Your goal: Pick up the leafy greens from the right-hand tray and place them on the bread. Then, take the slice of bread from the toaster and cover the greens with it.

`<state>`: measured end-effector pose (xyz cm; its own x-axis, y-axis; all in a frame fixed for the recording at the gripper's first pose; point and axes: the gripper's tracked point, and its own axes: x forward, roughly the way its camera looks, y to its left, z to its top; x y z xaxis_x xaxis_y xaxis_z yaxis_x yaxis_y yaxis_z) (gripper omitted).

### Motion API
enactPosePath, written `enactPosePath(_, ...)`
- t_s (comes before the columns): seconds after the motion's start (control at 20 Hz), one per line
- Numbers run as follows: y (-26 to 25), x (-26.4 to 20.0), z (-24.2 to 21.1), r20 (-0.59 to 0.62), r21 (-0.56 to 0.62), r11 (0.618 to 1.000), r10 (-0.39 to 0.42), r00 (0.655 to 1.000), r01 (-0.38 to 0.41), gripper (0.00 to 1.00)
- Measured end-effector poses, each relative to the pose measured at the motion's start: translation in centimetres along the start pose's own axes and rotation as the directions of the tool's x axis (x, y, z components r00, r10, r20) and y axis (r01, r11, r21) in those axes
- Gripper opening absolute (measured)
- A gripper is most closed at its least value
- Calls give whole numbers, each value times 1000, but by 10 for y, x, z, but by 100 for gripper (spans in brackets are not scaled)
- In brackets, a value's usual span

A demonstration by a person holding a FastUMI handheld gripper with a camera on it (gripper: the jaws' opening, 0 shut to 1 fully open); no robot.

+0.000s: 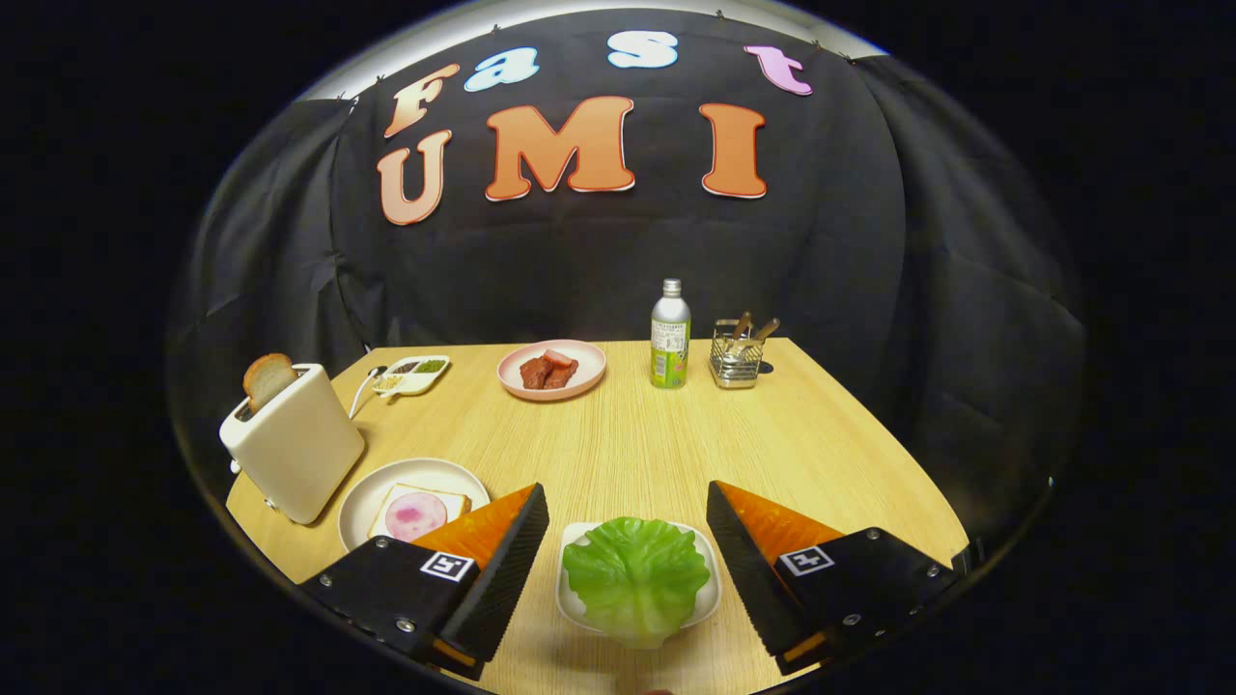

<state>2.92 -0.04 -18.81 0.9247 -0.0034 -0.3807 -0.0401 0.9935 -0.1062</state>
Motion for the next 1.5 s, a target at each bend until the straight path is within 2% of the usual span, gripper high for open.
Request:
enactPosePath(0.6,-7,37,-87,-219,-10,1000,12,976,-14,99)
enactPosePath(1.05,-8,47,-120,-331,-9,1000,23,943,-28,98)
enactPosePath(1.35,-8,49,-119,-349,-40,998,37,936,-54,90)
enactPosePath(1.5,-13,50,-119,-357,-22,999,19,934,-29,74)
